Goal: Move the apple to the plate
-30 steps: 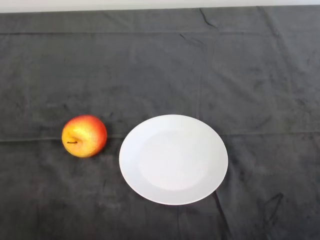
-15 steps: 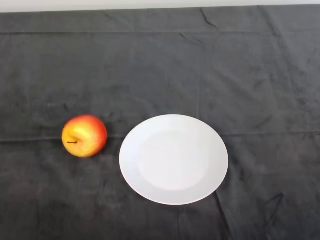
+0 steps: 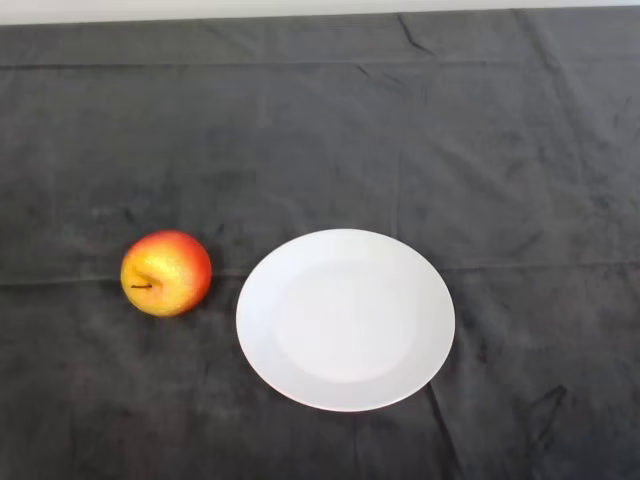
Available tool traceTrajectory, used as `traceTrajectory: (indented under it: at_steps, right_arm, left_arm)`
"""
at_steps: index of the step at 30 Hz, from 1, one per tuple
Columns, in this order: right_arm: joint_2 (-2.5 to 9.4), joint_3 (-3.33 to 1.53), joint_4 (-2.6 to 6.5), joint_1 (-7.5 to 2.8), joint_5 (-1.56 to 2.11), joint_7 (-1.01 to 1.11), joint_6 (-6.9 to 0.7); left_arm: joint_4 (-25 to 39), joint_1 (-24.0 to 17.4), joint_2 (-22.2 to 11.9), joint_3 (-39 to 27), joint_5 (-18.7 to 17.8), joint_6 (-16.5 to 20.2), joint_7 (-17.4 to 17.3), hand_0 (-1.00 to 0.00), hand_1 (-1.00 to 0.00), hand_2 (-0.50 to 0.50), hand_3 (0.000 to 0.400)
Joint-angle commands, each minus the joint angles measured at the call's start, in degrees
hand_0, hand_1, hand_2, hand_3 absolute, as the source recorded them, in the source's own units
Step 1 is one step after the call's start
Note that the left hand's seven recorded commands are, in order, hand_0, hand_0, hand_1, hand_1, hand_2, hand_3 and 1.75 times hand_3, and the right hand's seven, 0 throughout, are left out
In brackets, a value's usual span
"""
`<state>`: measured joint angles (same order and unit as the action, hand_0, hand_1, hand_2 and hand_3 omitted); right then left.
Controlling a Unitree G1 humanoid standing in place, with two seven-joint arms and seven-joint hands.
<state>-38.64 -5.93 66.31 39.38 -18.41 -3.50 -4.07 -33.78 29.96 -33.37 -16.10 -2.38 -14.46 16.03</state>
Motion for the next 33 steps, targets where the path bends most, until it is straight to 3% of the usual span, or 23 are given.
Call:
traceTrajectory:
  at_steps: [1, 19, 33]
  right_arm:
    - [-1.45, 0.39, -0.52, 0.03, -0.43, -0.61, -0.23]
    - [-1.47, 0.61, -1.88, -0.70, -0.21, -0.49, -0.77]
    - [-1.48, 0.78, -2.79, -1.18, -0.09, -0.39, -1.17]
  left_arm:
    - [3.14, -3.07, 0.58, 1.14, 1.69, 1.90, -0.94, 0.00, 0.00, 0.00, 0.000]
    - [17.66, -8.05, 4.87, 9.38, 6.30, 13.12, -4.92, 0.00, 0.00, 0.00, 0.000]
    - [24.21, -11.06, 8.33, 17.93, 8.55, 18.70, -10.68, 0.00, 0.00, 0.00, 0.000]
